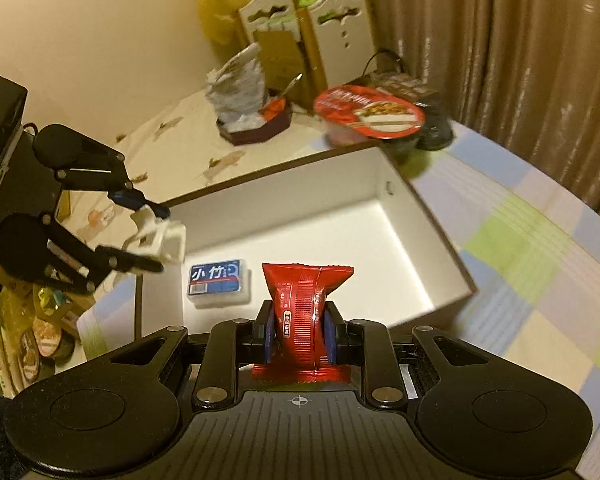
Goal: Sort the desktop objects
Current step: 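Carry the hair clip and red packet into the box and release both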
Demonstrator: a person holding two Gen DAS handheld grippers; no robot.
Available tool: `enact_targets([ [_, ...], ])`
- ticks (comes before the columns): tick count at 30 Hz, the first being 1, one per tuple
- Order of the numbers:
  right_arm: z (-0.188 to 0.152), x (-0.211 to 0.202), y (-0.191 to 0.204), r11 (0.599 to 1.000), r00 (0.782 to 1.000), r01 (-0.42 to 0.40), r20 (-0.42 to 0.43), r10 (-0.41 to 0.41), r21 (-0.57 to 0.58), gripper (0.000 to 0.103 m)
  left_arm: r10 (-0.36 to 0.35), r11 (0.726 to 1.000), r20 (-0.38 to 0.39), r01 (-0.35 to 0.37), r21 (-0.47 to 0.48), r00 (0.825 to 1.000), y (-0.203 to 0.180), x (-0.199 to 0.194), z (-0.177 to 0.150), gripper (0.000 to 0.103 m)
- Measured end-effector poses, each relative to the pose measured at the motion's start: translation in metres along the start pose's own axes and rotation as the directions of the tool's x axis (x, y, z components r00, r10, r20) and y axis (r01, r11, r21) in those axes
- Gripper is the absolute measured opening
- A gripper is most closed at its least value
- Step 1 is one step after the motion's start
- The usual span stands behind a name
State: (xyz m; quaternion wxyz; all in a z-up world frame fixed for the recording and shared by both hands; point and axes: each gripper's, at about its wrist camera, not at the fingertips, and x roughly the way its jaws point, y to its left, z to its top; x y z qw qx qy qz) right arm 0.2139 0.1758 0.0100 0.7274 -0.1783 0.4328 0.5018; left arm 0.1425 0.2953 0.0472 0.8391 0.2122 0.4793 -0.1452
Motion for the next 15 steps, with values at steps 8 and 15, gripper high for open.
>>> enact_targets([
  [8,0.003,0.038,0.007,1.0,0.997,-0.004,-0.071,0.003,-0.015,0.023,-0.08,0.996,-0.045,0.081,0.029,0.996,-0.001,0.029,-0.017,0.039],
  [15,0.008,0.056,0.002,0.998,0.996,-0.004,-0.091,-0.002,-0.063,0.023,-0.156,0.985,-0.045,0.159,0.062,0.987,-0.006,0.046,-0.018,0.039],
])
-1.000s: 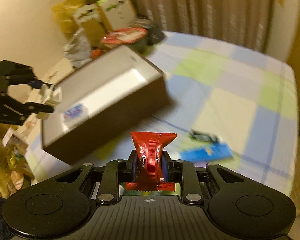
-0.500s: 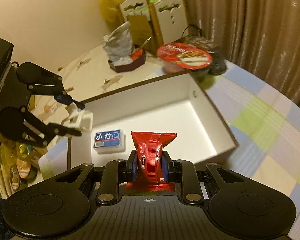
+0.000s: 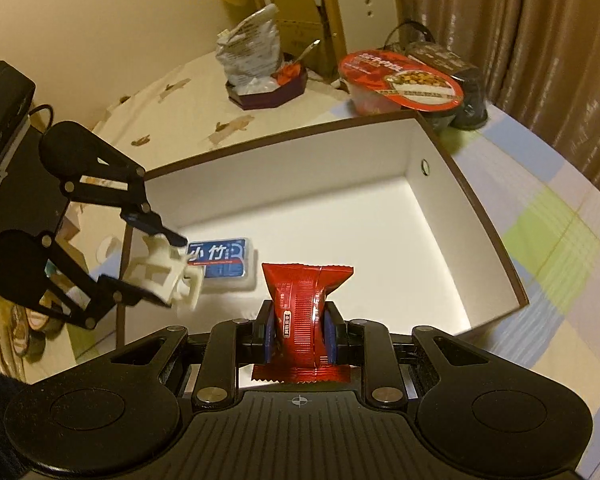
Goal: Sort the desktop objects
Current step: 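Carry the hair clip and red packet into the box and release both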
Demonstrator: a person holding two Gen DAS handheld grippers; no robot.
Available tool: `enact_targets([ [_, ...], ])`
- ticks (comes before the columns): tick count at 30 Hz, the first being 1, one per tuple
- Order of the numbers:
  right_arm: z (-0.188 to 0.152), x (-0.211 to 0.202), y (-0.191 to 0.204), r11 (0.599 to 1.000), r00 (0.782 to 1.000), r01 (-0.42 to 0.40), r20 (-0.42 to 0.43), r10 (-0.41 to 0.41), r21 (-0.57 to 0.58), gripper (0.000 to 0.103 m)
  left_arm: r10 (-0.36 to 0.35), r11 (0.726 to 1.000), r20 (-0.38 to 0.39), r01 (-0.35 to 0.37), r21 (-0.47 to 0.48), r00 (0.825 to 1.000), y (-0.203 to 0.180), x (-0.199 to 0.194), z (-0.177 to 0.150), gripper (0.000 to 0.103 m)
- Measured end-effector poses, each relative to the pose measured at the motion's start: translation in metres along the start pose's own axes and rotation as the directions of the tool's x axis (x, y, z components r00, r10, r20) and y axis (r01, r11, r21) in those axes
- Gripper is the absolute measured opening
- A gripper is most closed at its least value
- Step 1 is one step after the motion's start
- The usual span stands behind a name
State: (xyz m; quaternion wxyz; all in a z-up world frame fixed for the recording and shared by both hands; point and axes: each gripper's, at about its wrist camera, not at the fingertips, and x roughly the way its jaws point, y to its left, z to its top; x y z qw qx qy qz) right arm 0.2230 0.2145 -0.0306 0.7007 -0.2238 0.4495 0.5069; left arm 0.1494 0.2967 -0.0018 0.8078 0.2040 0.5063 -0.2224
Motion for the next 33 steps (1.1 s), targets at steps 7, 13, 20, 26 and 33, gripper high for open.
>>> enact_targets([
  [7,0.0,0.02,-0.012,0.998,0.999,-0.007,-0.043,0.005,-0.059,0.023,-0.054,0.998,-0.031,0.055,0.039,0.998,0.0,0.021,-0.003,0.039],
  [13,0.0,0.038,-0.025,0.997,0.996,-0.022,-0.085,0.015,-0.08,0.023,-0.092,0.991,-0.063,0.097,0.093,0.994,0.002,0.039,-0.001,0.039],
  [20,0.002,0.052,-0.041,0.998,0.993,-0.037,-0.111,0.031,-0.052,0.023,-0.139,0.977,-0.11,0.154,0.144,0.984,0.004,0.056,-0.003,0.039],
  [26,0.002,0.059,-0.046,0.997,0.99,-0.062,-0.132,0.056,-0.044,0.024,-0.176,0.97,-0.112,0.192,0.147,0.978,0.002,0.056,-0.005,0.039],
  [33,0.004,0.063,-0.048,0.995,0.982,-0.103,-0.16,0.099,-0.018,0.024,-0.161,0.977,-0.108,0.174,0.122,0.981,0.007,0.05,-0.011,0.042],
])
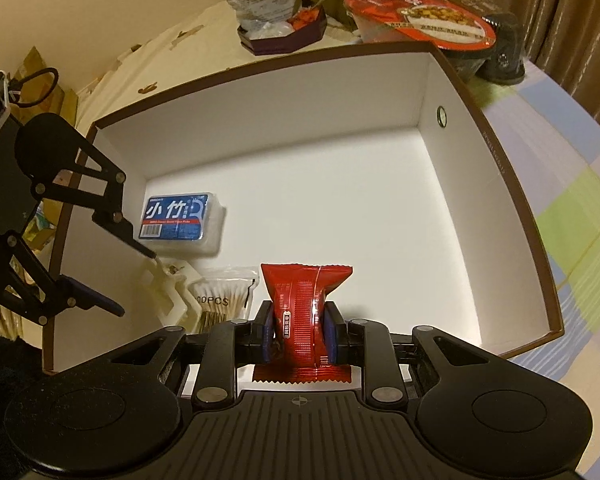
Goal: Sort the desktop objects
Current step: 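Carry the hair clip and red packet into the box and release both, then withdraw both tools from the box toward the remaining items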
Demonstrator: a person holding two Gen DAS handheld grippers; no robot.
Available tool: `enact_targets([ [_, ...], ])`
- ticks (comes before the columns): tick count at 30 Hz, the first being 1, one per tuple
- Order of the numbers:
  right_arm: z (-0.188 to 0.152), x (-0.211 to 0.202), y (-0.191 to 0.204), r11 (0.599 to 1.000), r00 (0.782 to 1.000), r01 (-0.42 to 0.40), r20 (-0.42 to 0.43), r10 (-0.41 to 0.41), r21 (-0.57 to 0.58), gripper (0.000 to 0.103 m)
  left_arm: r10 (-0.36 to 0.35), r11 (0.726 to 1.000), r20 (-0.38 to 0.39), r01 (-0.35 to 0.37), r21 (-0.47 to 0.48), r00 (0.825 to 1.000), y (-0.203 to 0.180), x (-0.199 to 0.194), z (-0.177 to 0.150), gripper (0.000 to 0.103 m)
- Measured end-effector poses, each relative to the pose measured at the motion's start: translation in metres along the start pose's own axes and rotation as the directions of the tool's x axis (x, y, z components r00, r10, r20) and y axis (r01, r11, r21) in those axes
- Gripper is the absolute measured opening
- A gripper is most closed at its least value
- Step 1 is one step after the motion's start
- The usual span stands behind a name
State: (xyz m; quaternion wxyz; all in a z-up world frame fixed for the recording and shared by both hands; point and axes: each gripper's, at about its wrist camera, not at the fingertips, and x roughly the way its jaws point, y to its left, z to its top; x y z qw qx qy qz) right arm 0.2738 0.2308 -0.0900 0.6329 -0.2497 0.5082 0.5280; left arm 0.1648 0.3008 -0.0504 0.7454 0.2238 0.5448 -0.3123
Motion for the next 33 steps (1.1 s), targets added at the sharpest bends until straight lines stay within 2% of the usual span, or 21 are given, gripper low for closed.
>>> enact_targets([
  [6,0.001,0.001,0.002,1.0,1.0,-0.012,-0.006,0.012,0.007,0.024,0.036,0.998,0.019,-0.036,-0.045,0.999,0.006,-0.012,-0.004,0.044],
  [7,0.001,0.0,0.003,1.0,1.0,-0.02,-0.007,0.02,0.007,0.036,0.042,0.998,0.021,-0.041,-0.05,0.999,0.006,-0.014,-0.004,0.044],
  [8,0.0,-0.001,0.004,1.0,1.0,-0.017,-0.003,0.017,0.003,0.063,0.045,0.998,0.022,-0.044,-0.053,0.999,0.006,-0.015,-0.005,0.044],
  [9,0.0,-0.002,0.006,1.0,1.0,-0.006,0.01,0.006,-0.008,0.07,0.048,0.997,0.023,-0.047,-0.056,0.999,0.006,-0.016,-0.005,0.044],
  [33,-0.016,-0.029,0.016,0.999,0.998,0.05,0.044,-0.049,-0.015,0.071,0.116,0.99,0.016,-0.114,-0.087,0.993,0.0,-0.033,-0.006,0.044],
])
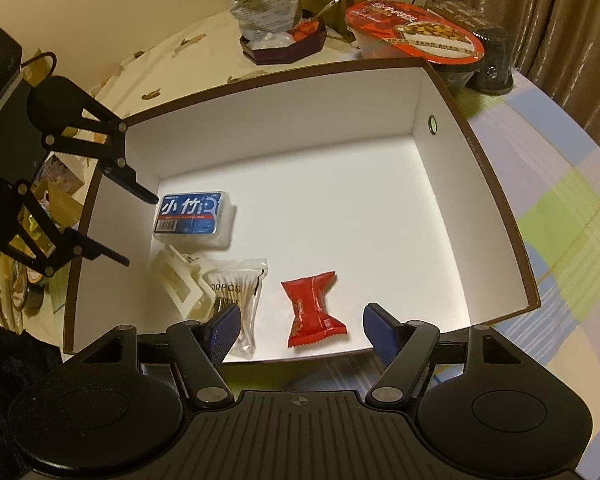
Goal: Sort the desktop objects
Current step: 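Withdraw both tools from the box toward the remaining items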
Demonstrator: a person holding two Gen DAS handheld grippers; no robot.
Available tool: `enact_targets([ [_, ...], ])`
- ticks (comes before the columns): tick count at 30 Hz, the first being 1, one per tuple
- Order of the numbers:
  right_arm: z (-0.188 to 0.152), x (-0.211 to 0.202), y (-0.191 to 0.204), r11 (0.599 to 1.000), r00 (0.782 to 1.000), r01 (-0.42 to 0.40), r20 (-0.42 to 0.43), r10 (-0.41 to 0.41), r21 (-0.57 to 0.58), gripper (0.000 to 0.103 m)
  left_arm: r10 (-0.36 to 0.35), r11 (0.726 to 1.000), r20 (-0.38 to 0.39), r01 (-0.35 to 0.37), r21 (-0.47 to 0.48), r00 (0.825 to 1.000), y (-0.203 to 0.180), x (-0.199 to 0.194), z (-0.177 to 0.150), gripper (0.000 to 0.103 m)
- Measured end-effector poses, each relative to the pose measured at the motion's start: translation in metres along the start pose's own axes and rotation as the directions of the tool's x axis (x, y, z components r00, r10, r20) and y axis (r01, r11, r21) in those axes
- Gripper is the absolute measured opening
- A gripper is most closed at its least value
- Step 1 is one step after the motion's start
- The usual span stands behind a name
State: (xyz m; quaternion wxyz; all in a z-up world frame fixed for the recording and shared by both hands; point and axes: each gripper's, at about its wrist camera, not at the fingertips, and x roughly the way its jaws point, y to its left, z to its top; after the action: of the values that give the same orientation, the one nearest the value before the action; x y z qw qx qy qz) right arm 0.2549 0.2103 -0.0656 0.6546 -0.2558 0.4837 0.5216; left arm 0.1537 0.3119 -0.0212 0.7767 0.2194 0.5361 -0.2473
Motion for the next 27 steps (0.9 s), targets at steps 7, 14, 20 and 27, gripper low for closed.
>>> enact_targets([
  [7,-0.006,-0.009,0.008,1.0,1.0,0.006,0.017,-0.006,-0.007,0.071,0.033,0.999,-0.003,-0.033,-0.026,0.999,-0.006,-0.012,0.0,0.047],
  [14,-0.014,-0.02,0.02,1.0,0.999,0.018,0.037,-0.017,-0.021,0.071,0.082,0.996,0.005,-0.081,-0.045,0.997,-0.017,-0.027,0.0,0.05],
  [20,-0.023,-0.033,0.03,0.999,0.998,0.031,0.063,-0.029,-0.035,0.071,0.135,0.988,-0.013,-0.135,-0.076,0.991,-0.027,-0.039,-0.001,0.052],
  [27,-0.035,-0.047,0.042,0.998,0.995,0.038,0.09,-0.034,-0.053,0.071,0.203,0.972,-0.029,-0.205,-0.117,0.979,-0.039,-0.054,-0.002,0.056],
])
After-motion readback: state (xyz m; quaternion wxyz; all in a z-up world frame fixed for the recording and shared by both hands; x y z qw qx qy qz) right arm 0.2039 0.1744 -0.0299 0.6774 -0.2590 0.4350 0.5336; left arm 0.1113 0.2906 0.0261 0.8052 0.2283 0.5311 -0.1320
